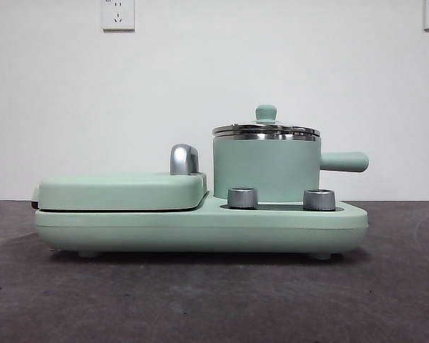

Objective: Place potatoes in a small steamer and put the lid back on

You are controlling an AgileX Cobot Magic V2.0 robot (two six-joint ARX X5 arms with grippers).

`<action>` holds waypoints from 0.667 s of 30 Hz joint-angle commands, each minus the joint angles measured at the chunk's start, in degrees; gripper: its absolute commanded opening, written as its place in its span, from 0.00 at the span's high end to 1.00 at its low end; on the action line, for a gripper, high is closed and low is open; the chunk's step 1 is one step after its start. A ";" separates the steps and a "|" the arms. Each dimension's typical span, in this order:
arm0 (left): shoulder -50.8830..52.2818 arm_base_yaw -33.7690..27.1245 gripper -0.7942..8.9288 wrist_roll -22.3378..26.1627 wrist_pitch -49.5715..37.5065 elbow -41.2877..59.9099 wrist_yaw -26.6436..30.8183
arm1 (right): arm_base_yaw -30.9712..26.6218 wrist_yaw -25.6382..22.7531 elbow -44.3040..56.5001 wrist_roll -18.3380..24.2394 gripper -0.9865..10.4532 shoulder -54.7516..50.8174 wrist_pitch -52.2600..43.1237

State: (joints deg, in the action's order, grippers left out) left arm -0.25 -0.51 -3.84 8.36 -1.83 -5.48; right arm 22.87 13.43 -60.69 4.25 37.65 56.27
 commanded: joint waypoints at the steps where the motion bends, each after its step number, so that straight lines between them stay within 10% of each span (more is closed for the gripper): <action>1: 0.09 0.11 0.91 -1.40 -0.57 1.11 -0.09 | 0.35 0.11 -0.52 0.22 0.90 0.33 -0.59; 14: 0.07 0.11 0.91 -1.40 -0.63 1.11 -0.09 | 0.35 0.00 -0.52 0.33 0.90 0.33 -0.57; 20: 0.07 0.11 0.91 -1.40 -0.63 1.11 -0.09 | -2.14 -0.28 6.38 10.29 0.90 -5.07 -10.19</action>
State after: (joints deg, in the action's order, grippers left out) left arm -0.25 -0.47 -4.78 8.34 -1.83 -5.56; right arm 21.39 13.41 -56.42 10.44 33.89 48.03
